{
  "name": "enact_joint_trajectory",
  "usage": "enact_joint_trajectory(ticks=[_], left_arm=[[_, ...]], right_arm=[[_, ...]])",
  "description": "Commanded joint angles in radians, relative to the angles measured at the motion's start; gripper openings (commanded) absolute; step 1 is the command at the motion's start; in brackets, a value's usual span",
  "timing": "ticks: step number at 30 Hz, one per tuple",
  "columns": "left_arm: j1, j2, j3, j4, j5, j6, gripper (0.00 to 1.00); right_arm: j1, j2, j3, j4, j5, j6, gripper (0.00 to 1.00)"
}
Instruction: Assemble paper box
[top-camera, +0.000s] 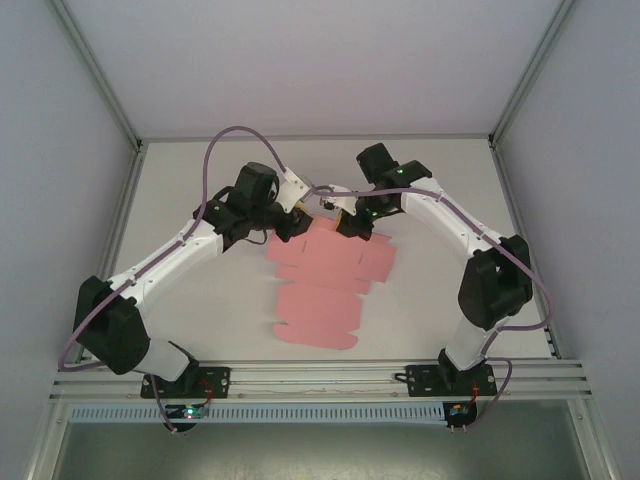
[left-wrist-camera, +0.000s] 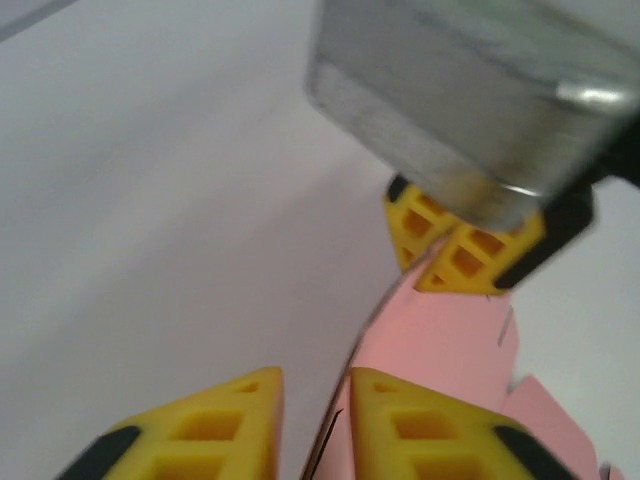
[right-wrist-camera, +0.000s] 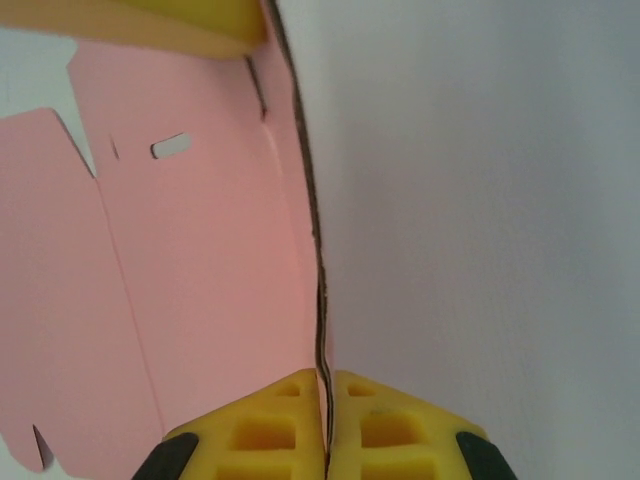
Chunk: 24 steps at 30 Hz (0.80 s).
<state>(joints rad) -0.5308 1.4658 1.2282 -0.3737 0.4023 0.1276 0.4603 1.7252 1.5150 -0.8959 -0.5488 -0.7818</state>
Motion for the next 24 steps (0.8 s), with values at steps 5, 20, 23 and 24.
enact_joint_trajectory(ticks=[5, 20, 23, 24], left_arm=[[-0.014, -0.106, -0.108, 0.161, -0.08, -0.072, 0.83], [0.005, -0.123, 0.0, -0.003, -0.084, -0.544, 1.0], [0.008, -0.18, -0.07, 0.07, -0.118, -0.554, 1.0], [0.011, -0.188, -0.073, 0.068, -0.126, -0.558, 1.0]], right_arm=[[-0.017, -0.078, -0.069, 0.131, -0.102, 0.046, 0.0], [-0.028, -0.066, -0.067, 0.112, -0.08, 0.059, 0.0], [-0.036, -0.063, -0.07, 0.111, -0.082, 0.06, 0.0], [-0.038, -0.062, -0.069, 0.111, -0.086, 0.06, 0.0]])
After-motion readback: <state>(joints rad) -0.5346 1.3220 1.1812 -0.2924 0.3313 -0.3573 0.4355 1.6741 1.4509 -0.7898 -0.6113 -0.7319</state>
